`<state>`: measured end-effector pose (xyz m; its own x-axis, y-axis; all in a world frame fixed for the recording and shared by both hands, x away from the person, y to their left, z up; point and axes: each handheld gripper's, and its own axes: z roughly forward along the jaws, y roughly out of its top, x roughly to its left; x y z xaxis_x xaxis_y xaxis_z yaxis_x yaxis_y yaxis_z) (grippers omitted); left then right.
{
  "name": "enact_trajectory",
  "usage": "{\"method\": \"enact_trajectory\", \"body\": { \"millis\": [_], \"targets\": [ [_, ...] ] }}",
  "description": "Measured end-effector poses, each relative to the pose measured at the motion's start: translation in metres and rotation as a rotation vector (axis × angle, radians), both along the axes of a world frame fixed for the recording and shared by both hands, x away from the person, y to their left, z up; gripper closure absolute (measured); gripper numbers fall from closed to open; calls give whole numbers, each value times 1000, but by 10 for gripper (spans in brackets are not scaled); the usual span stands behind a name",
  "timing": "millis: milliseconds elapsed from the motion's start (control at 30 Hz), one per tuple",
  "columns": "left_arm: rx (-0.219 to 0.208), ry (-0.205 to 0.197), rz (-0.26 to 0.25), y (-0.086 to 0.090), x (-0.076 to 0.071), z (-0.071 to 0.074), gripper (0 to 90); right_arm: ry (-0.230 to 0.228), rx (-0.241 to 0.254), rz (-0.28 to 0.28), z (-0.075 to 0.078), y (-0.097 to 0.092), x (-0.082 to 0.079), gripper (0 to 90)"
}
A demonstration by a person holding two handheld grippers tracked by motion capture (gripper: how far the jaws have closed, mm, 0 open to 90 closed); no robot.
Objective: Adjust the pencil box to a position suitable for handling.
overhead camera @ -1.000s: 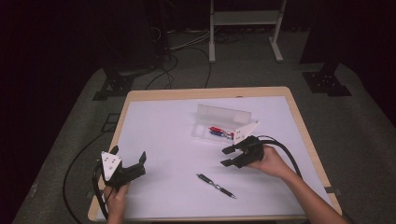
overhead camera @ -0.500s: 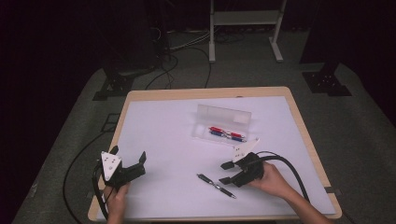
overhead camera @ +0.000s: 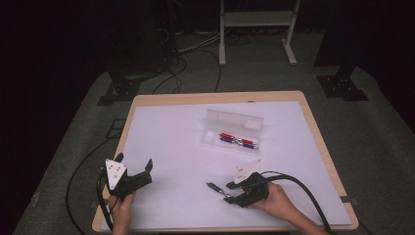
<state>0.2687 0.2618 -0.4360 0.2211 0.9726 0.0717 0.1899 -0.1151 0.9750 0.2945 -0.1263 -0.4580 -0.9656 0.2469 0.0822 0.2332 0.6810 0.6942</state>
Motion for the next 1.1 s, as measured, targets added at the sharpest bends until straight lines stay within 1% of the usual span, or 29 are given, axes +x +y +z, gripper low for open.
{"method": "enact_trajectory", "body": {
  "millis": [133, 167, 200, 333, 367, 467, 533, 600, 700, 733, 800, 867, 900, 1033, 1100],
  "targets": [
    [2, -1, 0, 0, 0, 0, 4, 6, -4, -8, -5, 3, 0, 504],
    [1, -1, 0, 0, 0, 0, 4, -4, -9, -7, -6, 4, 0, 512],
    [1, -1, -1, 0, 0, 0, 3, 4, -12, -19, -8, 6, 0, 524],
    [-1, -3, 1, 0, 0, 0, 4, -9, -14, -19, -11, 8, -1, 565],
    [-1, -3, 1, 0, 0, 0, 4, -9, -14, -19, -11, 8, -1, 565],
    [1, -2, 1, 0, 0, 0, 3, -20, -16, -32, -11, 8, -1, 612],
    [2, -3, 1, 0, 0, 0, 4, -23, -19, -37, -11, 8, -2, 624],
    [2, -3, 2, 0, 0, 0, 4, -42, -20, -46, -12, 8, -2, 668],
    [1, -2, 2, 0, 0, 0, 4, -42, -17, -50, -12, 7, -1, 686],
    [0, -6, 2, 1, 0, 0, 4, -44, -19, -58, -12, 7, -2, 722],
    [-1, -6, 2, 1, 0, 0, 4, -44, -21, -58, -11, 7, -2, 725],
    [-2, -2, 2, 1, 0, 0, 4, -30, -19, -62, -11, 7, -1, 736],
    [-2, -2, 2, 1, 0, 0, 4, -30, -19, -62, -11, 7, -1, 736],
    [3, -4, 2, 0, 0, 0, 4, 9, -10, -55, -11, 5, 2, 761],
    [3, -4, 3, 0, 0, 0, 4, 11, -10, -54, -10, 5, 2, 764]
  ]
}}
